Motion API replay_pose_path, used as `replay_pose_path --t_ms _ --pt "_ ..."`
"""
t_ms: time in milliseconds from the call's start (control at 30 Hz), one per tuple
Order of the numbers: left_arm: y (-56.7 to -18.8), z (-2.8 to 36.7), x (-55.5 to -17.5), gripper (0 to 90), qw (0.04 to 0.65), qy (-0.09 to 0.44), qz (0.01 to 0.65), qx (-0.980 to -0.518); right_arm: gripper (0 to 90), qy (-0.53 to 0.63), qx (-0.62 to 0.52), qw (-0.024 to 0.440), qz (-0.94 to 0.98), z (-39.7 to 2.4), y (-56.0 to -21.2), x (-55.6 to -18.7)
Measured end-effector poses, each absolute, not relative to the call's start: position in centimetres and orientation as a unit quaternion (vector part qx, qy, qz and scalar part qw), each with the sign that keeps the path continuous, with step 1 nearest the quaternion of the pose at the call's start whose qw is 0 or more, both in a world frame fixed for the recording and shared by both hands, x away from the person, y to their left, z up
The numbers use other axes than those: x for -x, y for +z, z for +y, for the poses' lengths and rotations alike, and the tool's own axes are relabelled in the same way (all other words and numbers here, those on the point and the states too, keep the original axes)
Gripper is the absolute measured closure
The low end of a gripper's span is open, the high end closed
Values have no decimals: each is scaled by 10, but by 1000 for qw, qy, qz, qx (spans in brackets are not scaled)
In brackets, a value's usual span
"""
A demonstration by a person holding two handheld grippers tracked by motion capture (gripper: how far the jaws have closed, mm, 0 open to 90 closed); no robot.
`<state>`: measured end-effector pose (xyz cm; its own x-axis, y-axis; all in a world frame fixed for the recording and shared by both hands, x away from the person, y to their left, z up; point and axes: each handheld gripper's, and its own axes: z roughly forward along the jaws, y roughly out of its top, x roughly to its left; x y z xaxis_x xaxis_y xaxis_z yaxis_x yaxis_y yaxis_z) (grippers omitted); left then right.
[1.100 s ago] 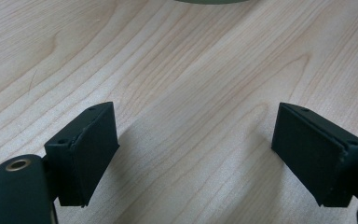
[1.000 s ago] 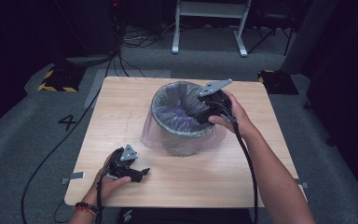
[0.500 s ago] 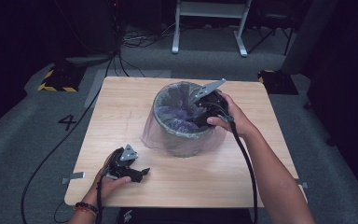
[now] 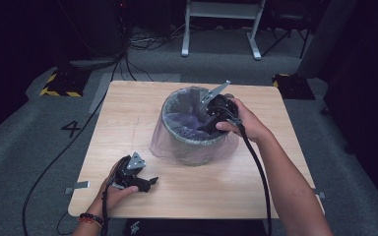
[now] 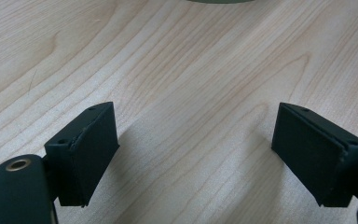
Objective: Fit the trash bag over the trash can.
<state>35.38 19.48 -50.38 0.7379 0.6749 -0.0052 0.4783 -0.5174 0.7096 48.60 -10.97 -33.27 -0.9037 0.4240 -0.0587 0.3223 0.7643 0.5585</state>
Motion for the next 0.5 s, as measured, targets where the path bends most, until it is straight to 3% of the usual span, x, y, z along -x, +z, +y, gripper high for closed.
replay_pose_path --t_ms 500 --pt "-504 195 -354 141 359 137 335 -860 195 200 -233 62 950 -99 -337 -496"
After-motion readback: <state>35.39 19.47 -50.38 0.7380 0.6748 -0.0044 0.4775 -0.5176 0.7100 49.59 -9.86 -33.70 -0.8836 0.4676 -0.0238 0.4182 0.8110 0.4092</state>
